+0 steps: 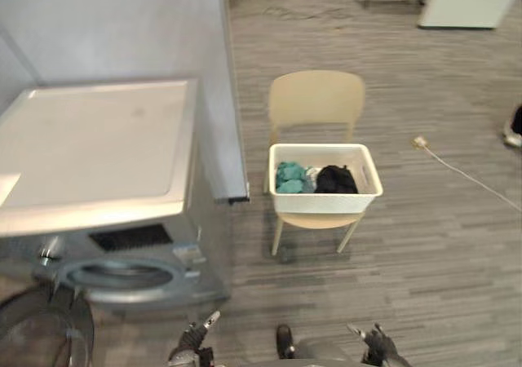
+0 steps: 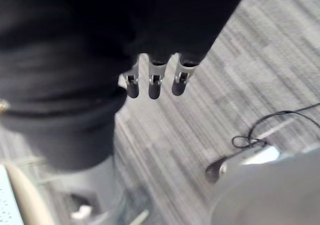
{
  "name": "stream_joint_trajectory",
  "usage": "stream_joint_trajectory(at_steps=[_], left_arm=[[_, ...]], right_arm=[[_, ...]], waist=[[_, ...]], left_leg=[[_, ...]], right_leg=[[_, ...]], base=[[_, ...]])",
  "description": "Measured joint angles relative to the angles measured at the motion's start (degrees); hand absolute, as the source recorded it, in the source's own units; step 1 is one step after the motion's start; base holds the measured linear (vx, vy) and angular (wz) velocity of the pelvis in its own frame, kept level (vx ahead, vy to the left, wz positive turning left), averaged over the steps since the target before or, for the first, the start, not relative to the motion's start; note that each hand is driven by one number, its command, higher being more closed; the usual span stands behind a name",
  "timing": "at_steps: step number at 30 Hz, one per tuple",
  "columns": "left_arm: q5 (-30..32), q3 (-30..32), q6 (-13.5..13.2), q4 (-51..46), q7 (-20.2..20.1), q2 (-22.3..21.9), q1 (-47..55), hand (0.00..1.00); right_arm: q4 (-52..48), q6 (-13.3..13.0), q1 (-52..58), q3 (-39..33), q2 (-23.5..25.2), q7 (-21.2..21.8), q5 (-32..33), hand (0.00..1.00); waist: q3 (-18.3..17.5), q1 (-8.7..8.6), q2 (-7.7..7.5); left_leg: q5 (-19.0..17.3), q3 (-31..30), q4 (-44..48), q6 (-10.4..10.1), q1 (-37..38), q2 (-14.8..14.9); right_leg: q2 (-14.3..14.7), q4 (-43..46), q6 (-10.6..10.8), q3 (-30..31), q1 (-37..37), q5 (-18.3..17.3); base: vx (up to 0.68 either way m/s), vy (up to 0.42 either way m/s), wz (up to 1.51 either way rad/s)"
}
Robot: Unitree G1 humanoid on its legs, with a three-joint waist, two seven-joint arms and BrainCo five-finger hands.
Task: Pick up the laundry basket with both hands and put the clothes into the washing machine.
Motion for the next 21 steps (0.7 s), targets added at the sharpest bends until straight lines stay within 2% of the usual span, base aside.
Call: stream_joint_trajectory(at_steps=[1,2,3,4,5,6,8,9,10,11,12,13,14,15,17,18,19,21], left_arm=[[0.42,-0.39,-0.04,0.15,0.04,0.51,0.02,0.0],[1.33,-0.35,0.11,1.08,0.08,1.66,-0.04,0.0],[2.11,-0.37,0.21,1.19,0.04,1.87,0.09,0.0],[2.81,-0.37,0.19,1.16,0.04,2.14,0.22,0.0],[3.11,-0.36,0.22,1.16,0.07,2.49,0.53,0.0],[3.59,-0.39,0.26,1.09,0.13,3.1,1.31,0.0],[3.51,-0.1,0.62,0.41,0.36,3.39,2.06,0.0],[3.15,0.54,0.72,-1.01,0.45,3.29,2.54,0.0],[2.25,1.82,0.81,-2.97,1.19,3.2,3.32,0.0],[1.54,2.27,0.78,-3.4,1.46,3.0,3.85,0.0],[0.73,2.42,0.76,-4.08,1.56,2.79,3.85,0.0],[-0.08,1.96,0.44,-4.57,1.88,2.55,3.84,0.0],[-0.84,1.82,-0.2,-5.05,2.51,2.17,3.87,0.0],[-1.16,1.91,-0.34,-5.19,2.56,2.12,3.86,0.0],[-1.2,2.23,-0.29,-5.6,2.54,2.02,3.69,0.0],[-1.2,2.36,-0.29,-5.65,2.53,1.87,3.71,0.0],[-1.41,3.28,-0.28,-5.56,2.49,2.1,3.57,0.0],[-1.19,5.57,-0.29,-5.52,2.41,2.31,3.39,0.0]], right_arm=[[1.01,0.32,0.05,-0.52,0.22,0.03,-0.3,0.0],[2.64,0.54,-0.04,-1.04,0.45,0.05,-1.08,0.0],[3.16,0.61,0.39,-1.74,0.1,0.03,-1.71,0.0],[3.39,0.62,0.5,-1.93,-0.29,-0.07,-1.73,0.0],[3.57,0.6,0.33,-1.82,-0.39,-0.07,-1.69,0.0],[3.57,0.49,0.18,-1.4,-0.54,-0.04,-1.69,0.0],[2.85,0.29,0.31,-0.43,0.09,-0.09,-1.67,0.0],[2.39,0.24,0.53,-0.09,-0.04,-0.01,-1.64,0.0],[1.99,0.19,0.37,1.73,-0.39,-0.15,-1.6,0.0],[1.2,0.16,0.11,2.76,-0.39,-0.21,-1.6,0.0],[-0.25,0.11,0.1,3.61,-0.84,-0.23,-1.62,0.0],[-1.46,-0.01,-0.24,4.54,-1.3,-0.67,-1.59,0.0],[-1.36,-0.27,-1.34,4.44,-1.55,-1.04,-1.58,0.0],[-1.35,-0.28,-1.8,4.3,-1.5,-1.17,-1.59,0.0],[-2.3,-0.65,-2.81,4.2,-0.19,-1.25,-1.56,0.0],[-2.59,-0.71,-2.61,4.12,-0.14,-1.27,-1.56,0.0],[-2.62,-0.74,-2.23,3.92,0.51,-1.36,-1.56,0.0],[-2.82,-0.75,-2.36,4.05,2.29,-1.33,-1.59,0.0]], waist=[[-0.28,0.12,-1.34],[-0.05,0.14,-1.66],[0.18,-0.5,-1.53],[0.08,-0.23,-0.76],[0.12,0.23,-0.7],[-0.08,0.4,-0.98],[-0.21,0.2,-1.25],[-0.06,0.32,-1.34],[0.6,0.95,-0.84],[1.3,1.28,-1.14],[1.78,1.39,-0.61],[1.81,1.93,-0.49],[1.85,2.5,-0.6],[1.88,2.73,-0.62],[1.91,3.59,-0.67],[1.91,3.72,-0.66],[2.0,3.99,-1.75],[1.93,3.77,-4.18]], left_leg=[[-0.15,-0.06,0.29,-0.75,0.28,0.05],[-0.16,-1.64,0.09,-2.62,0.33,1.56],[0.53,-5.25,-2.3,-3.25,1.06,2.48],[2.42,-6.79,-4.17,-4.4,2.33,3.35],[3.39,-6.88,-4.54,-5.23,2.86,4.11],[4.71,-7.11,-3.07,-5.41,2.81,5.39],[5.47,-9.55,7.4,-4.59,-1.68,8.23],[6.65,-11.86,15.96,-2.16,-5.39,9.8],[12.57,-15.18,29.62,6.52,-11.08,12.2],[12.66,-17.37,35.01,6.22,-13.46,12.5],[10.47,-19.8,42.33,5.31,-16.6,11.07],[6.63,-20.67,47.26,3.96,-20.31,6.86],[3.53,-20.74,45.14,2.74,-23.11,1.84],[2.93,-19.6,41.85,3.23,-23.89,0.1],[3.58,-11.34,21.8,3.8,-23.68,-2.97],[5.18,-9.96,16.95,4.71,-23.34,-3.59],[7.2,-9.22,14.76,9.69,-21.87,-5.0],[6.63,-8.62,11.35,10.15,-20.02,-7.84]], right_leg=[[-2.34,-2.98,1.5,0.29,1.22,0.16],[-2.2,-6.65,6.89,-0.13,3.97,-0.16],[-0.16,-6.95,5.59,-1.98,4.7,-1.15],[1.56,-5.4,4.42,-2.17,4.25,-2.5],[2.44,-4.32,3.94,-2.23,4.01,-3.56],[3.66,-3.21,2.61,-2.61,3.53,-4.85],[5.35,-3.33,1.59,-2.98,4.89,-6.37],[5.89,-3.67,0.69,-2.87,6.51,-6.65],[7.19,-5.32,-0.7,-1.63,10.28,-6.77],[7.43,-6.09,-1.54,-1.33,11.97,-6.93],[7.61,-6.75,-2.56,-0.49,14.11,-7.54],[7.07,-7.67,-3.16,0.64,16.06,-7.98],[6.34,-8.94,-3.12,1.59,17.31,-7.93],[6.18,-9.63,-3.03,2.11,17.95,-7.88],[6.21,-12.33,-2.17,2.46,21.61,-7.78],[6.43,-12.65,-1.57,2.44,22.36,-7.99],[5.7,-12.66,-0.96,2.89,22.84,-8.36],[3.29,-13.19,0.62,3.33,23.36,-7.11]], base=[[0.14,-0.326,0.04],[0.13,-0.353,0.18],[0.19,-0.362,0.18],[0.17,-0.246,0.12],[0.18,-0.249,-0.18],[0.16,-0.309,-0.15],[0.21,-0.349,-0.04],[0.27,-0.327,-0.18],[0.27,-0.274,-0.27],[0.27,-0.144,-0.37],[0.26,-0.06,-0.38],[0.29,-0.031,-0.56],[0.23,0.004,-0.59],[0.26,0.042,-0.58],[0.38,0.061,-0.39],[0.4,0.08,-0.2],[0.36,0.091,0.06],[0.38,0.117,0.18]])
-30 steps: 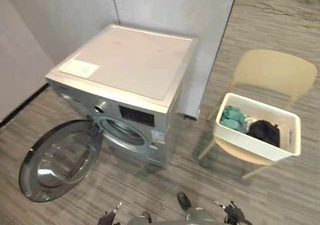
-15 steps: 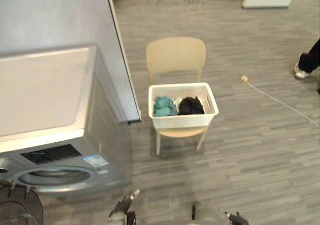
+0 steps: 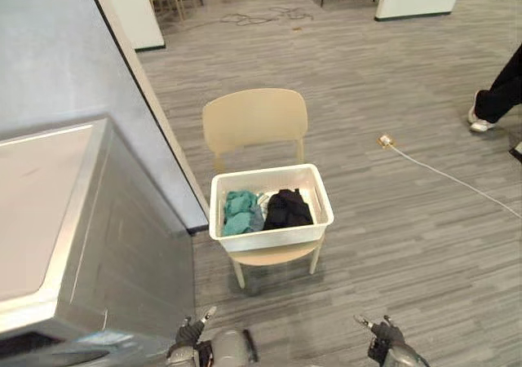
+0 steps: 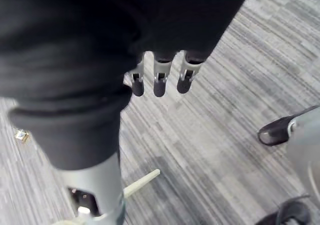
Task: Pick up the laundry basket with both hands and put the clothes into the washing machine.
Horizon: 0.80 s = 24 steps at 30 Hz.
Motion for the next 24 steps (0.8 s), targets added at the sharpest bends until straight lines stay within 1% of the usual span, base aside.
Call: stream_joint_trajectory(at_steps=[2,3,4,5,6,7,8,9,10,11,12,13,14,15,16,17,18,19,20,22,24], left_arm=[[0.01,1.48,0.06,0.18,0.04,-0.1,-0.04,0.0],[0.28,1.44,0.15,1.03,0.04,0.04,-0.03,0.0],[0.37,1.42,0.29,1.34,0.04,0.08,-0.02,0.0],[0.45,1.16,0.53,1.6,0.07,0.17,-0.01,0.0],[0.98,0.05,0.83,1.63,0.05,0.34,-0.02,0.0],[1.33,-1.12,1.18,1.64,0.06,0.7,-0.25,0.0],[1.55,-1.96,1.44,1.93,0.06,0.94,-0.62,0.0],[1.56,-3.37,1.65,2.6,0.11,1.1,-1.35,0.0],[1.53,-3.96,1.69,2.86,0.13,1.06,-1.86,0.0],[1.48,-4.55,1.66,2.8,0.2,0.84,-2.18,0.0],[1.46,-5.15,1.63,2.78,0.33,0.85,-2.21,0.0],[1.39,-5.72,1.52,2.74,0.73,0.87,-2.23,0.0],[1.35,-6.07,1.23,2.69,1.41,1.04,-2.2,0.0],[1.31,-6.23,1.16,2.68,1.49,1.34,-2.19,0.0],[1.31,-6.54,1.16,3.2,1.46,1.66,-2.57,0.0],[1.35,-6.55,1.18,3.56,1.5,0.96,-2.7,0.0],[1.37,-6.54,1.19,3.82,1.5,0.65,-2.5,0.0],[1.39,-6.5,1.21,3.86,1.5,0.18,-2.16,0.0],[1.38,-6.49,1.27,3.99,1.49,-0.34,-1.73,0.0],[1.33,-6.43,1.23,3.94,1.5,-0.56,-0.94,0.0],[1.52,-5.98,1.28,3.9,1.44,-0.25,-0.34,0.0]], right_arm=[[0.22,-0.01,-0.22,0.06,0.09,0.02,0.0,0.0],[0.19,-0.06,-0.21,0.52,0.11,0.06,0.02,0.0],[0.16,-0.07,-0.05,0.89,0.15,0.15,0.02,0.0],[-0.05,-0.08,0.59,2.0,0.29,0.21,0.01,0.0],[-0.92,-0.09,1.2,3.49,0.34,0.29,-0.04,0.0],[-1.78,-0.11,1.64,4.63,0.58,0.39,-0.04,0.0],[-2.26,-0.12,2.08,5.05,0.74,0.55,-0.03,0.0],[-3.47,-0.07,2.96,6.1,0.72,0.76,0.03,0.0],[-3.97,-0.1,3.53,6.69,0.63,0.78,0.05,0.0],[-3.88,-0.07,3.56,6.66,0.43,0.71,0.05,0.0],[-3.88,-0.09,3.57,6.69,0.4,0.61,0.05,0.0],[-3.89,-0.11,3.46,6.76,0.5,0.5,0.05,0.0],[-3.87,-0.15,3.42,6.83,0.82,0.08,0.07,0.0],[-3.81,-0.2,3.52,6.82,0.97,-0.02,0.1,0.0],[-2.93,-0.16,3.57,6.59,0.64,-0.31,0.12,0.0],[-3.12,-0.22,3.13,6.61,0.12,-0.63,0.13,0.0],[-3.21,-0.22,2.84,6.65,-0.41,-0.88,0.15,0.0],[-4.13,-0.15,2.65,6.7,-1.14,-1.18,0.3,0.0],[-6.54,-0.04,3.36,6.81,-1.5,-1.28,0.63,0.0],[-11.5,0.0,5.09,7.25,-1.49,-1.3,0.94,0.0],[-24.01,-0.26,8.38,8.98,-1.52,-1.43,1.11,0.0]], waist=[[0.0,0.12,-0.24],[-0.01,0.12,-0.24],[0.01,0.13,-0.25],[0.02,0.1,-0.49],[0.01,0.05,-0.41],[0.33,-0.14,-0.72],[0.46,-0.28,-0.85],[0.5,-0.2,-0.79],[0.62,-0.21,-0.59],[0.84,-0.22,-0.26],[0.91,-0.27,-0.07],[0.72,-0.27,-0.19],[0.13,-0.26,-1.26],[-0.37,-0.27,-2.16],[-1.19,-0.34,-3.48],[-1.45,-0.12,-1.94],[-1.52,-0.14,-1.34],[-1.23,-0.38,-0.25],[-1.73,-0.31,0.93],[-2.0,-0.31,1.36],[-2.22,-0.35,0.91]], left_leg=[[-0.57,0.92,-0.43,0.53,0.74,-0.6],[-0.66,1.69,-2.47,0.68,3.36,-1.62],[-0.71,1.88,-3.67,0.75,4.9,-2.08],[-0.84,2.15,-6.28,0.69,8.11,-3.06],[-1.72,2.21,-8.88,0.54,10.93,-3.66],[-1.97,2.33,-9.86,0.62,12.4,-3.93],[-2.15,2.32,-9.86,0.59,13.04,-3.93],[-2.21,2.16,-9.99,0.57,14.32,-3.86],[-2.2,1.88,-10.28,0.57,15.26,-3.55],[-2.17,1.62,-10.62,0.54,16.6,-2.87],[-2.16,1.51,-10.82,0.51,17.21,-2.56],[-2.07,1.04,-11.22,0.32,17.98,-1.85],[-1.77,-0.18,-11.72,-1.2,17.7,-2.1],[-2.09,-1.29,-12.22,-2.37,17.85,-2.69],[-2.18,-3.17,-13.37,-4.45,18.26,-3.31],[-1.6,-3.93,-14.04,-5.25,17.92,-2.02],[-1.32,-4.21,-14.43,-5.7,17.81,-1.73],[-0.92,-4.7,-15.35,-6.35,17.85,-0.83],[-0.46,-5.31,-16.42,-7.06,18.15,-0.14],[-0.27,-6.23,-17.4,-7.38,19.1,0.37],[-0.17,-6.44,-18.24,-7.54,19.25,0.75]], right_leg=[[-0.67,0.78,1.0,0.96,-0.04,0.96],[-1.27,3.25,1.04,1.5,-0.02,2.07],[-1.46,5.2,0.93,1.55,-0.18,2.38],[-1.88,11.56,1.41,1.83,-2.02,2.81],[-1.85,22.66,3.95,1.79,-6.51,4.32],[-2.23,31.92,6.28,2.01,-10.91,6.37],[-2.18,36.72,6.53,2.15,-13.43,6.52],[-2.44,42.87,6.69,1.81,-17.68,5.67],[-3.23,44.45,5.84,0.52,-19.99,4.31],[-4.53,42.7,4.95,-1.14,-21.49,2.35],[-5.05,40.32,4.27,-1.71,-22.1,1.93],[-5.66,33.37,3.86,-2.32,-22.02,1.8],[-6.23,23.25,3.76,-2.56,-21.23,4.46],[-6.66,17.68,3.36,-2.06,-20.72,9.93],[-6.76,13.57,3.68,-2.16,-18.54,7.56],[-6.18,9.0,3.53,-3.54,-16.49,7.29],[-5.82,6.99,3.51,-3.97,-15.64,7.29],[-4.73,4.35,2.91,-4.8,-14.46,7.68],[-3.9,2.85,2.38,-5.33,-13.69,8.14],[-3.01,1.67,2.11,-5.64,-12.5,8.34],[-2.19,-0.45,1.84,-5.62,-11.84,9.1]], base=[[0.34,0.13,-0.03],[0.38,0.153,-0.13],[0.34,0.141,-0.17],[0.32,0.116,-0.21],[0.23,0.078,-0.19],[0.16,0.039,-0.09],[0.14,0.007,0.06],[0.2,-0.014,0.17],[0.23,-0.044,0.22],[0.19,-0.064,0.2],[0.17,-0.121,0.19],[0.13,-0.174,0.32],[0.12,-0.196,0.42],[0.15,-0.218,0.51],[0.18,-0.231,0.34],[0.2,-0.253,0.26],[0.12,-0.199,0.15],[0.08,-0.162,0.16],[0.07,-0.139,0.15],[0.06,-0.103,0.04],[0.0,-0.049,-0.06]])
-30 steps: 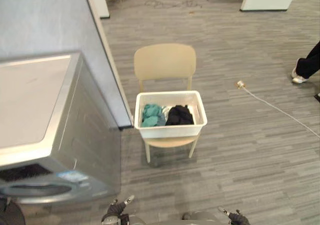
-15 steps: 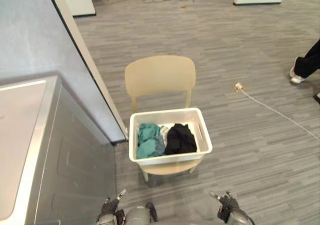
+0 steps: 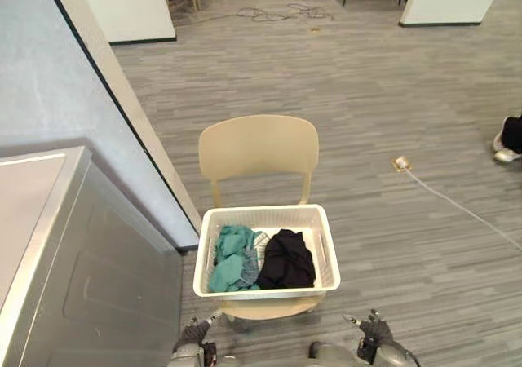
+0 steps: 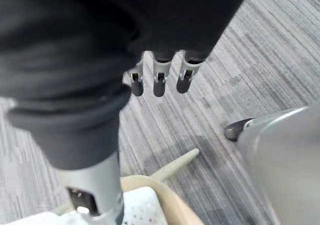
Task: Pick up the laundry basket with both hands and put the clothes into the washing machine.
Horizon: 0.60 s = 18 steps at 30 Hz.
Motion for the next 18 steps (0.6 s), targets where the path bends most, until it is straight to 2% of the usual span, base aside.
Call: stream_joint_trajectory(at_steps=[3,4,6,8,11,13,16,18], left_arm=[[1.14,0.16,0.09,-0.04,0.0,0.63,0.14,0.0],[1.14,0.19,0.15,-0.04,0.0,0.7,0.22,0.0],[1.87,0.12,0.32,0.0,0.05,1.92,0.89,0.0],[3.16,-0.35,0.39,0.03,0.09,2.34,0.86,0.0],[3.33,-2.5,0.25,0.02,0.28,2.97,0.58,0.0],[3.33,-4.55,0.12,-0.09,0.61,3.39,0.14,0.0],[3.28,-7.34,-0.07,-0.91,1.41,3.51,-1.02,0.0],[3.21,-8.97,-0.12,-1.97,1.77,3.5,-2.05,0.0]], right_arm=[[-13.6,-1.74,2.79,0.55,0.06,-0.2,-0.67,0.0],[-15.86,-1.96,3.23,1.03,0.05,-0.23,-0.93,0.0],[-21.7,-3.39,3.86,2.82,0.1,-1.16,-3.67,0.0],[-26.18,-4.41,3.78,5.28,0.01,-1.21,-5.58,0.0],[-28.57,-6.35,1.18,9.53,-0.81,-1.18,-7.11,0.0],[-28.21,-6.62,-3.02,13.41,-3.12,-1.18,-7.55,0.0],[-22.97,-7.1,-13.52,18.67,-7.24,-1.34,-10.61,0.0],[-19.98,-7.15,-19.35,20.46,-9.47,-1.78,-12.63,0.0]], waist=[[-0.39,-0.16,-0.67],[-0.39,-0.24,-0.97],[-0.79,-1.48,-2.11],[-0.82,-1.62,-2.36],[-0.62,-1.47,-2.21],[0.23,-1.48,-1.68],[2.14,-0.87,-1.14],[4.44,0.28,-0.75]], left_leg=[[0.01,0.02,-0.11,0.03,-1.28,-0.34],[0.01,0.02,-0.15,0.03,-1.47,-0.54],[0.07,-0.52,-0.16,0.2,-2.22,-1.31],[-0.04,-1.47,-0.08,0.42,-3.06,-1.97],[0.0,-1.93,0.2,0.63,-4.61,-2.62],[-0.04,-3.09,0.72,0.71,-5.79,-2.83],[-0.03,-4.7,1.25,0.77,-8.0,-2.68],[-0.03,-5.54,2.45,0.78,-9.4,-2.64]], right_leg=[[0.1,-3.87,0.6,0.12,0.37,2.33],[-0.02,-4.53,0.8,0.08,0.45,2.67],[-0.59,-7.27,1.09,-0.23,1.01,4.04],[-1.09,-9.18,1.47,0.04,1.03,5.08],[-1.66,-11.4,1.72,-0.21,0.85,6.42],[-1.92,-11.92,1.72,-1.2,0.69,6.76],[-1.8,-11.84,1.4,-2.02,-0.68,7.06],[-1.85,-11.79,1.3,-2.86,-1.16,7.41]], base=[[0.03,0.022,-0.03],[0.04,0.073,0.0],[0.03,0.074,0.03],[0.04,0.056,-0.03],[0.03,0.053,0.04],[0.0,0.02,0.25],[-0.04,-0.005,0.22],[-0.06,-0.019,0.21]])
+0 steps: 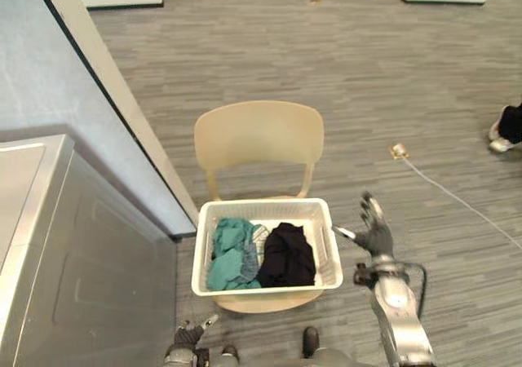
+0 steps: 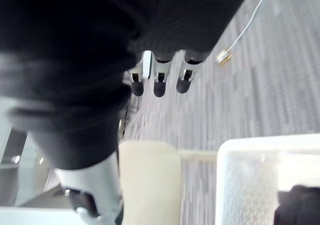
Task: Pick up the laundry basket with both hands and put the clothes into the washing machine.
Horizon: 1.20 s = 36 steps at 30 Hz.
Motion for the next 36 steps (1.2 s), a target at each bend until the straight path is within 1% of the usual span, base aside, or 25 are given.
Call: stream_joint_trajectory(at_steps=[2,3,4,5,7,8,10,11,12,13,15,16,17,19,20,22,25,27,28,30,32,34,36], left_arm=[[-0.22,-0.56,-0.55,-2.42,0.72,0.01,-0.17,0.0],[-0.42,-0.69,-0.83,-2.93,0.8,0.03,-0.33,0.0],[-1.11,-1.22,-1.14,-3.52,0.88,0.08,-0.67,0.0],[-2.21,-2.09,-1.19,-3.76,0.98,0.37,-1.71,0.0],[-2.47,-2.27,-1.22,-4.33,1.34,0.4,-2.33,0.0],[-2.84,-2.24,-1.43,-5.2,1.8,0.41,-2.39,0.0],[-3.39,-2.2,-1.68,-5.65,2.03,0.65,-2.48,0.0],[-3.95,-2.13,-1.72,-6.05,2.23,0.93,-2.82,0.0],[-4.22,-2.12,-1.7,-6.04,2.52,1.26,-3.32,0.0],[-4.53,-2.07,-1.7,-6.05,2.75,1.36,-3.49,0.0],[-4.84,-1.59,-1.66,-6.08,3.4,2.33,-4.22,0.0],[-4.86,-1.56,-1.64,-6.07,3.47,2.66,-4.28,0.0],[-4.86,-1.57,-1.34,-5.86,3.72,3.53,-4.28,0.0],[-4.88,-1.56,-0.74,-5.36,4.57,3.87,-4.22,0.0],[-4.96,-1.55,-0.45,-5.26,4.8,3.89,-4.21,0.0],[-5.17,-1.69,0.09,-5.45,5.14,3.78,-4.22,0.0],[-6.05,-2.71,0.02,-6.19,5.95,3.82,-4.22,0.0],[-6.38,-3.04,-0.04,-7.29,6.12,3.81,-4.22,0.0],[-6.56,-4.2,-0.13,-8.09,6.79,4.09,-4.22,0.0],[-6.67,-4.85,-0.77,-9.14,7.19,4.27,-4.22,0.0],[-6.76,-5.03,-1.04,-9.72,7.28,4.32,-4.24,0.0],[-6.78,-5.16,-1.08,-9.97,7.54,4.21,-4.3,0.0],[-6.81,-5.22,-1.08,-10.12,8.18,4.23,-4.5,0.0]], right_arm=[[3.75,0.58,-6.22,2.89,-2.12,-0.56,-1.69,0.0],[4.43,0.75,-7.61,3.66,-2.62,-0.57,-1.83,0.0],[5.22,0.95,-9.45,4.71,-3.34,-0.56,-2.03,0.0],[6.16,1.11,-11.81,6.3,-4.26,-0.57,-2.02,0.0],[7.62,1.55,-14.13,7.75,-4.34,-0.56,-2.01,0.0],[7.83,2.08,-15.47,8.61,-4.33,-0.55,-2.01,0.0],[7.85,2.41,-16.55,9.8,-4.41,-0.54,-2.01,0.0],[7.91,2.52,-17.55,10.56,-4.47,-0.53,-2.01,0.0],[8.11,2.53,-18.18,11.13,-4.58,-0.53,-2.01,0.0],[8.48,2.53,-18.52,11.28,-4.6,-0.53,-2.01,0.0],[9.77,3.08,-20.65,12.62,-4.97,-0.55,-2.06,0.0],[10.02,3.09,-21.06,12.8,-5.02,-0.57,-2.06,0.0],[10.94,3.11,-22.27,13.3,-5.13,-0.58,-2.08,0.0],[12.55,3.38,-24.12,13.51,-5.45,-0.6,-2.16,0.0],[13.53,3.44,-24.92,13.51,-5.53,-0.62,-2.15,0.0],[14.99,3.68,-25.37,13.47,-6.4,-0.74,-2.17,0.0],[16.77,4.69,-26.3,13.29,-6.52,-1.84,-2.2,0.0],[18.04,4.78,-28.04,13.26,-6.42,-2.05,-2.34,0.0],[19.14,5.02,-29.21,13.14,-6.41,-2.47,-2.66,0.0],[21.36,5.27,-30.7,12.5,-6.19,-3.38,-3.71,0.0],[22.69,5.51,-31.48,11.94,-6.22,-4.19,-4.06,0.0],[22.96,5.8,-32.09,11.39,-6.3,-4.42,-4.19,0.0],[24.43,5.89,-33.78,11.03,-6.19,-4.56,-4.32,0.0]], waist=[[2.79,0.13,0.14],[3.51,0.18,0.12],[4.55,0.48,0.08],[6.2,1.07,0.25],[7.27,1.68,0.33],[8.48,1.75,0.48],[8.86,1.87,0.44],[9.69,2.22,0.46],[10.07,3.03,0.46],[10.27,3.33,0.47],[12.41,3.33,0.44],[12.84,3.35,0.29],[13.76,3.39,0.09],[15.41,3.49,0.1],[15.78,3.55,0.09],[16.12,4.61,0.15],[16.14,4.85,0.16],[16.14,4.84,0.17],[16.14,4.85,0.17],[16.49,4.93,0.02],[16.95,5.35,0.01],[16.98,6.18,0.03],[17.75,6.19,-0.06]], left_leg=[[-0.04,-1.73,1.69,0.05,-2.54,0.04],[-0.07,-2.25,2.43,0.11,-3.41,0.08],[-0.15,-2.72,3.37,0.21,-4.55,0.1],[-0.32,-3.71,4.71,0.45,-5.97,0.1],[-0.56,-4.32,5.7,0.83,-7.42,0.02],[-0.83,-4.88,6.57,1.21,-8.02,-0.04],[-0.93,-5.35,7.52,1.38,-9.55,-0.18],[-1.02,-5.53,8.33,1.52,-10.31,-0.25],[-1.05,-5.63,8.74,1.57,-11.14,-0.35],[-1.05,-5.68,8.93,1.57,-11.56,-0.36],[-1.06,-6.92,10.33,1.59,-13.01,-0.51],[-1.06,-7.12,10.55,1.59,-13.48,-0.53],[-1.06,-7.35,10.9,1.59,-14.3,-0.54],[-1.06,-7.93,12.05,1.58,-15.74,-0.62],[-1.06,-8.22,12.45,1.58,-16.72,-0.63],[-1.01,-8.76,13.27,1.56,-18.4,-0.55],[-0.81,-10.32,13.74,1.32,-19.83,-0.64],[-0.51,-10.77,13.71,1.35,-20.83,-0.84],[-0.25,-11.07,13.68,1.34,-21.74,-0.92],[0.02,-11.47,13.69,1.24,-22.81,-0.99],[0.02,-11.55,13.72,1.24,-23.23,-1.0],[0.15,-11.56,13.66,1.35,-24.32,-0.9],[0.31,-11.6,13.64,1.5,-25.02,-0.98]], right_leg=[[-0.07,0.4,-0.32,-1.22,-1.01,0.28],[-0.08,0.7,-0.45,-1.46,-1.47,0.38],[-0.1,1.15,-0.49,-1.64,-2.15,0.41],[-0.09,1.21,-1.23,-2.07,-2.64,0.95],[-0.17,1.54,-1.21,-2.22,-3.47,1.26],[-0.25,2.18,-1.22,-2.61,-3.71,1.27],[-0.44,2.94,-1.26,-2.83,-4.89,1.3],[-0.53,3.25,-1.39,-2.84,-5.29,1.39],[-0.58,3.25,-1.67,-2.83,-5.93,1.59],[-0.58,3.24,-1.85,-2.86,-6.25,1.73],[-0.58,3.25,-1.79,-3.24,-6.43,1.88],[-0.58,3.26,-1.79,-3.24,-6.7,1.88],[-0.54,3.31,-1.78,-3.22,-7.31,1.89],[-0.51,3.32,-1.78,-3.28,-7.98,1.89],[-0.45,3.32,-1.72,-3.33,-8.58,1.93],[-0.29,3.33,-1.7,-3.72,-9.64,2.08],[-0.13,3.34,-1.74,-4.85,-10.1,2.11],[-0.2,3.33,-1.79,-5.1,-10.86,2.14],[-0.21,3.33,-1.88,-5.38,-11.55,2.22],[-0.19,3.25,-1.98,-6.0,-12.29,2.39],[-0.16,3.09,-2.04,-6.03,-12.55,2.5],[-0.06,2.88,-2.44,-5.93,-13.79,3.27],[-0.11,2.67,-2.39,-5.93,-14.35,3.88]], base=[[-0.06,-0.006,0.31],[-0.06,-0.003,0.28],[-0.07,0.01,0.27],[-0.07,0.016,0.2],[-0.06,0.029,0.17],[-0.06,0.037,0.19],[-0.05,0.041,0.17],[-0.08,0.05,0.12],[-0.08,0.046,0.05],[-0.07,0.028,0.1],[-0.07,0.016,0.19],[-0.09,0.004,0.12],[-0.07,-0.004,0.06],[-0.09,-0.004,0.09],[-0.11,-0.003,0.13],[-0.07,-0.01,0.13],[-0.03,-0.009,0.19],[-0.03,-0.003,0.14],[-0.02,-0.003,0.12],[0.0,-0.004,0.14],[0.01,-0.001,0.05],[0.0,0.009,-0.05],[0.01,0.011,-0.02]])
